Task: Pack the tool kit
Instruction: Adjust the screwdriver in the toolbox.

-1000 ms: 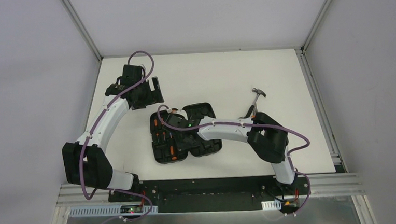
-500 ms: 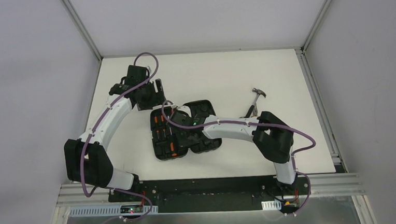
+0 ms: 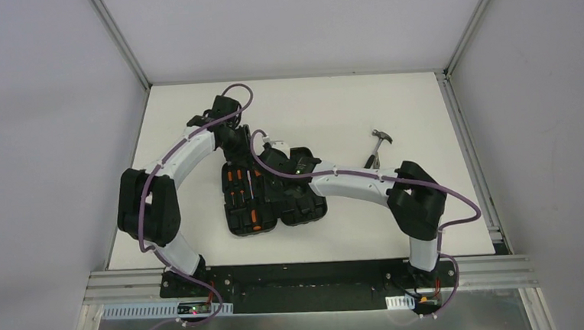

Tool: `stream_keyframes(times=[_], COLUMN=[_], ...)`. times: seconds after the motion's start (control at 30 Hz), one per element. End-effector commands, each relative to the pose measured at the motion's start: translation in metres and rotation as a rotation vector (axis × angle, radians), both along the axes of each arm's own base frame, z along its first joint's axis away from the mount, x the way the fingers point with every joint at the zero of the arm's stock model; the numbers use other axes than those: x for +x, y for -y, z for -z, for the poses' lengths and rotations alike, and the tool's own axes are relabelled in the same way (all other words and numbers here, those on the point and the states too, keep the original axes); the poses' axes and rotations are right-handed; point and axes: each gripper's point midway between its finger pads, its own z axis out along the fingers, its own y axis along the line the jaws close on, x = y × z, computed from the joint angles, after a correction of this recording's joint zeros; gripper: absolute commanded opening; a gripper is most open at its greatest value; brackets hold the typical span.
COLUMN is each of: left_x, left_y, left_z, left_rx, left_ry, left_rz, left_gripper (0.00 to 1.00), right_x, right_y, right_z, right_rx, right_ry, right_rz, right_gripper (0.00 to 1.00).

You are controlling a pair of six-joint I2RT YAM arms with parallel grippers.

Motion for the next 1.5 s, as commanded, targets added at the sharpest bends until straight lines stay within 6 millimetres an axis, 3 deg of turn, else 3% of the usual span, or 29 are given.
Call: stream_keyframes(times=[0.0,0.47,0.97,1.17,1.47], left_x=[0.01,0.014,0.006,-0.005,-0.024], left_y=[0.015,0.02,0.02,0.021,0.025], left_z=[-0.002,0.04,0.068,0.086,0.112], left_rx=[-0.022,0.054,0.097,0.095,0.089], left_ry=[-0.008,-0.093,-0.159,-0.223,-0.323], left_rz=[-0.002,0.001,0.004,0.001,0.008], left_gripper=[0.37,0.16,0.0,0.0,0.0], right_x=[0.003,-0.005,-0.01,-0.014,-0.013], right_y=[-0.011,-0.014,-0.012,-0.003,0.016], right_z=[-0.001,0.026,0.036,0.047,0.081], right_rx=[0.049,0.007,-0.049,-0.11,-0.185], right_ry=[-0.012,-0.087,-0.134,-0.166,-0.238], right_rz=[0.029,0.02,0.009,0.013,0.051], right_gripper=[0.18,0.18,0.15,0.0,0.0])
